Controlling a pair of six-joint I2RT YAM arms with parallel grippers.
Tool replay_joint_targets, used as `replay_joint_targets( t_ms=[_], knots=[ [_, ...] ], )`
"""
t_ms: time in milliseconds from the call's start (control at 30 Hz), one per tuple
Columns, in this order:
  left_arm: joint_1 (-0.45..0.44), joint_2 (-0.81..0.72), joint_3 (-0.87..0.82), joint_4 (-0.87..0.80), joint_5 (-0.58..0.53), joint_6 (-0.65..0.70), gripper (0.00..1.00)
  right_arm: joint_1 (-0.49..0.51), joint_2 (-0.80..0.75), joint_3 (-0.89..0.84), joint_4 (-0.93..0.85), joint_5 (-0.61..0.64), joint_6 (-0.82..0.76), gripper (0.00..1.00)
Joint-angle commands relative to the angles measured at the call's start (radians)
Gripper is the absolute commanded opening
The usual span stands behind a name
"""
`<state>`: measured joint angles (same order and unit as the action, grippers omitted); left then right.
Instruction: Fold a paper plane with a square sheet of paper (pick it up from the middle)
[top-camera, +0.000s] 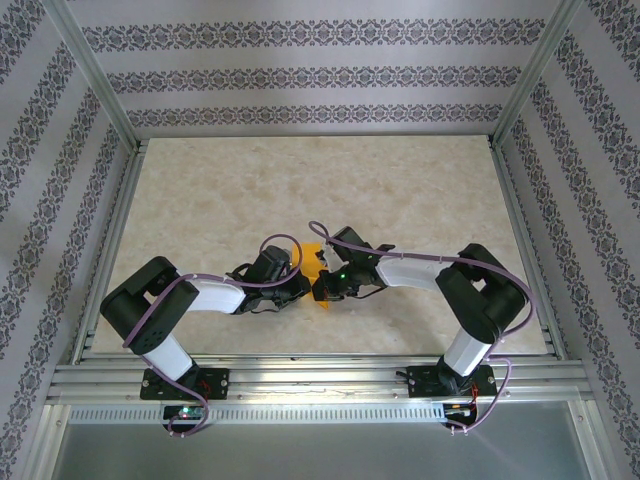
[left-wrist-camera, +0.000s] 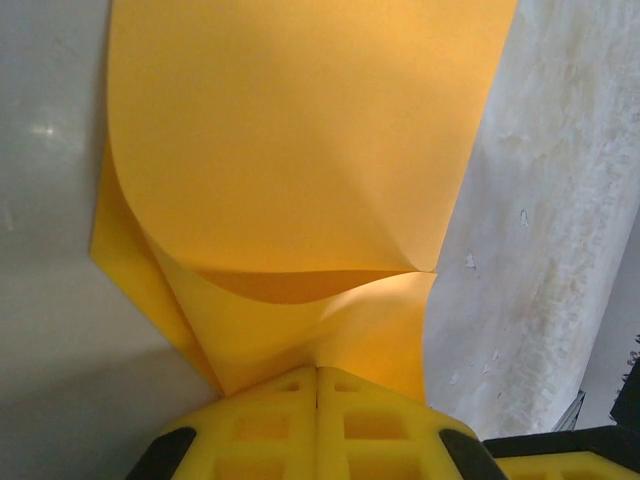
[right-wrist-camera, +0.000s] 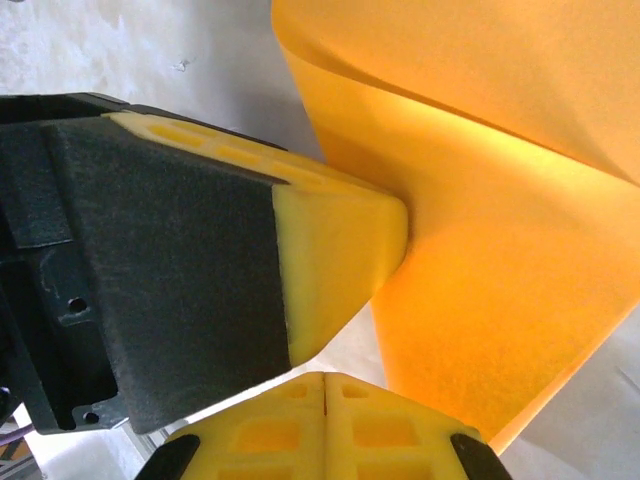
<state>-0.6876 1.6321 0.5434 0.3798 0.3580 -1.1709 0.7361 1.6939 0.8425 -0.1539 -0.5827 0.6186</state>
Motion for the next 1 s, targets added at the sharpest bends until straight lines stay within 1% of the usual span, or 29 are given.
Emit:
replay_joint_targets(
  t_ms=[0,367,967],
  knots=[
    [-0.012,0.026,0.003,-0.033,0.001,0.018,0.0,0.017,0.017,0.027,-0.019,0.017,-0.012,0.0],
    [-0.011,0.025,0.008,-0.049,-0.002,0.023,0.0,0.005,0.037,-0.003,-0.039,0.041,-0.023,0.0],
    [-0.01,0.023,0.008,-0.071,-0.015,0.026,0.0,0.0,0.004,-0.072,-0.03,0.053,-0.016,0.0]
  ],
)
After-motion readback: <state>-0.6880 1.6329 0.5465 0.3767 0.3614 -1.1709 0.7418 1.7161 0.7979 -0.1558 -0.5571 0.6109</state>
